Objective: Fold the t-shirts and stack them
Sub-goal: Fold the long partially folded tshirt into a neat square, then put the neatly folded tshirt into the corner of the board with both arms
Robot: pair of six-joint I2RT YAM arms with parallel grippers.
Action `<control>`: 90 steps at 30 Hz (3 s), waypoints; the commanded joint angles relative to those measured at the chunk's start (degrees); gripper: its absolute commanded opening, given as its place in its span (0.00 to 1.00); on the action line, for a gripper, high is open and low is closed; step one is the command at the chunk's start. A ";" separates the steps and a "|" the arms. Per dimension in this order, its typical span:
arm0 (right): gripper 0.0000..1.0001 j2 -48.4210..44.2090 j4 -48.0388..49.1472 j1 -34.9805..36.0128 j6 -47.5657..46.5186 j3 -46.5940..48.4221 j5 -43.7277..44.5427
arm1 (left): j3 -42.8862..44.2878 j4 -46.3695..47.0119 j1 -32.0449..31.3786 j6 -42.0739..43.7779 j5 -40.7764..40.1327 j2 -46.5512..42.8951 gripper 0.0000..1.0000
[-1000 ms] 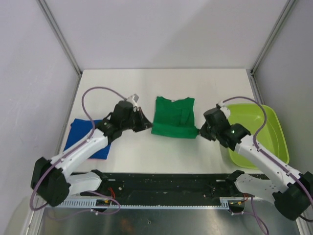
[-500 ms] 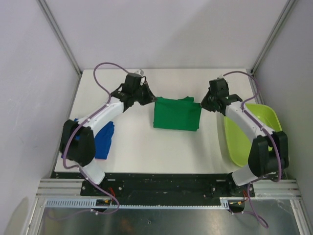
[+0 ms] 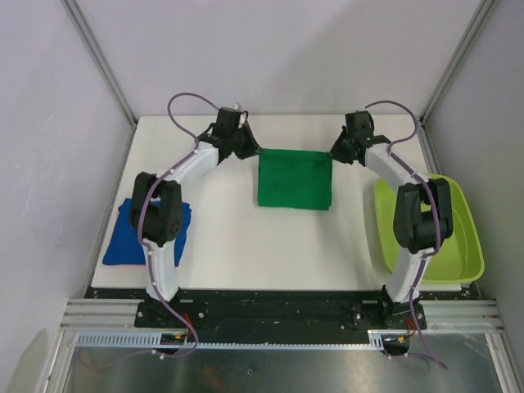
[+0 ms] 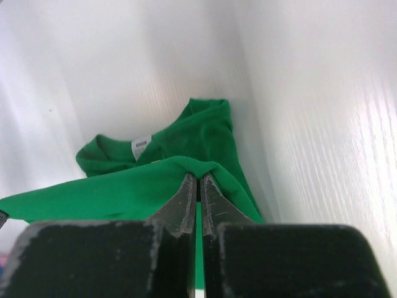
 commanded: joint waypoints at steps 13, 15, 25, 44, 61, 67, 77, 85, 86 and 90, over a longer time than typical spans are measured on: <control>0.00 20.15 -0.07 -1.81 -1.22 19.18 -1.10 | 19.03 1.07 2.73 3.80 3.69 17.53 0.00; 0.00 21.04 -0.10 -2.00 -1.23 19.97 -1.24 | 19.54 1.11 2.92 3.47 3.20 17.91 0.00; 0.54 21.35 -3.42 -3.31 -2.77 25.76 0.37 | 22.63 1.10 4.76 5.74 3.56 18.90 0.48; 0.27 5.93 1.45 11.52 -0.42 3.96 -4.84 | -8.14 2.73 1.34 0.74 6.81 -3.30 0.10; 0.27 14.09 -2.08 19.60 -2.96 5.14 3.12 | -25.32 2.67 10.42 0.31 4.57 -21.03 0.18; 0.29 14.82 -3.25 20.45 -4.21 6.10 4.48 | -29.65 2.65 14.65 -2.04 4.00 -25.58 0.20; 0.41 10.50 -5.33 19.81 -5.62 10.71 5.20 | -38.01 0.11 20.92 -4.31 -6.44 -36.88 0.30; 0.52 7.20 -5.14 19.80 -5.56 13.16 2.75 | -40.31 -6.18 21.73 -4.72 -20.14 -42.37 0.43; 0.53 6.92 -4.86 19.87 -5.53 12.95 2.42 | -39.55 -6.82 21.73 -3.33 -19.82 -41.49 0.44; 0.54 5.77 -4.21 19.90 -5.16 11.79 1.80 | -35.17 -10.03 19.31 5.43 -24.26 -36.79 0.46</control>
